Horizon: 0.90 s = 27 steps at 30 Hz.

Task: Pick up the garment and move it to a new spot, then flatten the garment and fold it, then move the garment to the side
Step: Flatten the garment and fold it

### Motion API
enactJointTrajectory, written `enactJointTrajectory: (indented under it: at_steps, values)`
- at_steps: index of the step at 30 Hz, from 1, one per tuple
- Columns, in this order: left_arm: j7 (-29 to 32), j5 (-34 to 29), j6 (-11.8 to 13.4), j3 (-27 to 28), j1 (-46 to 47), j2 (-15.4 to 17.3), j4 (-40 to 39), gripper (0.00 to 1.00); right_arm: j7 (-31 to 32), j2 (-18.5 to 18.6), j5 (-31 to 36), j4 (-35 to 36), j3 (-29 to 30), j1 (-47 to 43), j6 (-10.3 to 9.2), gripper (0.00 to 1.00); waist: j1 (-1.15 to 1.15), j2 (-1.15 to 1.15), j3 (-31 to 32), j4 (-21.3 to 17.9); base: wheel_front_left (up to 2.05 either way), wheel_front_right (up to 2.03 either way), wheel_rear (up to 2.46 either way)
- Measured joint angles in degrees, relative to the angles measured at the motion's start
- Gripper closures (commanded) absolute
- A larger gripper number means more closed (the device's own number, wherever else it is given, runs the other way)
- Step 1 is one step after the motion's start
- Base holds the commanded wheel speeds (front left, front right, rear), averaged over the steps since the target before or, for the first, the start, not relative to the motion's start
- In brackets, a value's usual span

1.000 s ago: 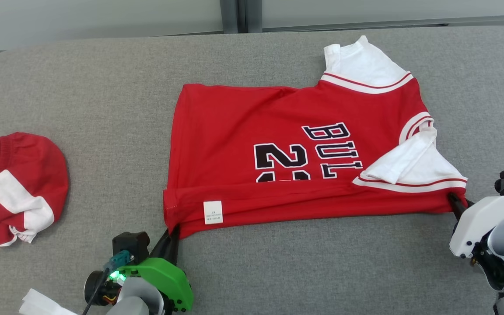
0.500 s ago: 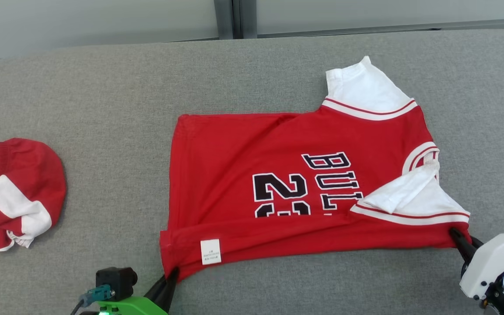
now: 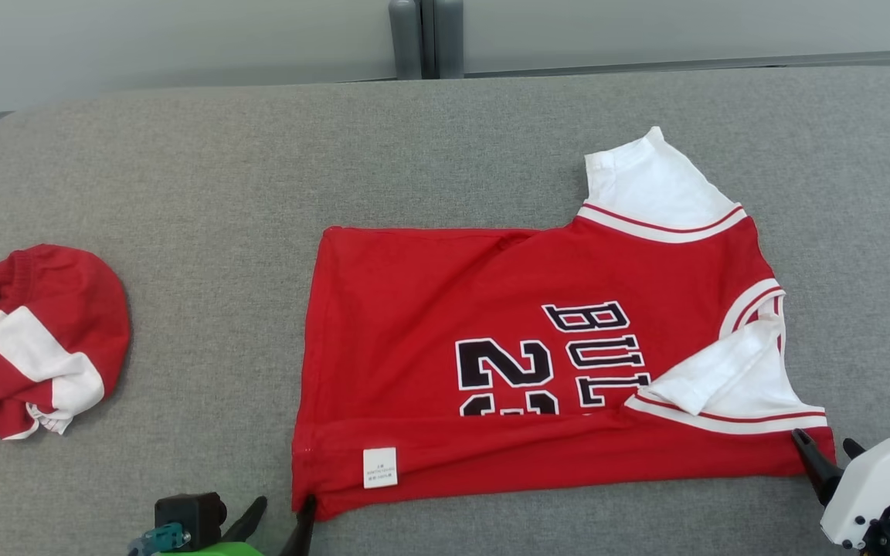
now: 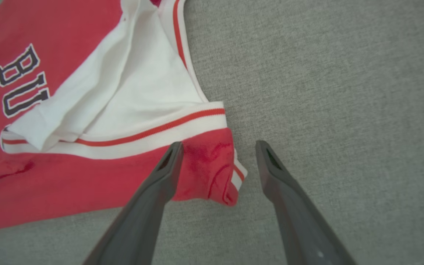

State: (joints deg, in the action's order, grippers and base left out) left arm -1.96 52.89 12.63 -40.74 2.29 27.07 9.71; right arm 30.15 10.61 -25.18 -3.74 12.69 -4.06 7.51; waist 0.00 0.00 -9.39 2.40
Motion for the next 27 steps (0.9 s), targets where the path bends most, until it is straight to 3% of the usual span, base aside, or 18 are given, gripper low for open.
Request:
enactJointTrajectory:
  at_steps: [9,15,20,27]
  values:
    - [-5.45,2.74,0.49,5.65,-0.35,-0.4,-0.27,0.0,-0.93,0.82,-2.14,6.03,0.56,0.18,-0.01,0.0,0.0,0.0,1.52,0.38,0.0,0.0,0.0]
    - [-3.8,2.7,1.78,8.0,5.45,1.47,-3.88,0.0,2.87,3.92,-0.74,8.05,0.44,7.22,-0.02,0.0,0.0,0.0,0.78,0.2,0.0,0.0,0.0]
    - [1.41,0.91,1.31,6.75,16.75,-0.19,0.09,0.0,5.41,5.73,-0.37,2.83,-3.93,19.52,-0.01,0.0,0.0,0.0,-1.2,0.14,0.0,0.0,0.0]
    - [9.36,0.15,-2.71,2.85,32.64,-5.88,12.76,0.0,4.5,7.28,-0.98,-9.03,-8.09,37.32,-0.01,0.0,0.01,0.0,-5.26,0.38,0.0,0.0,0.0]
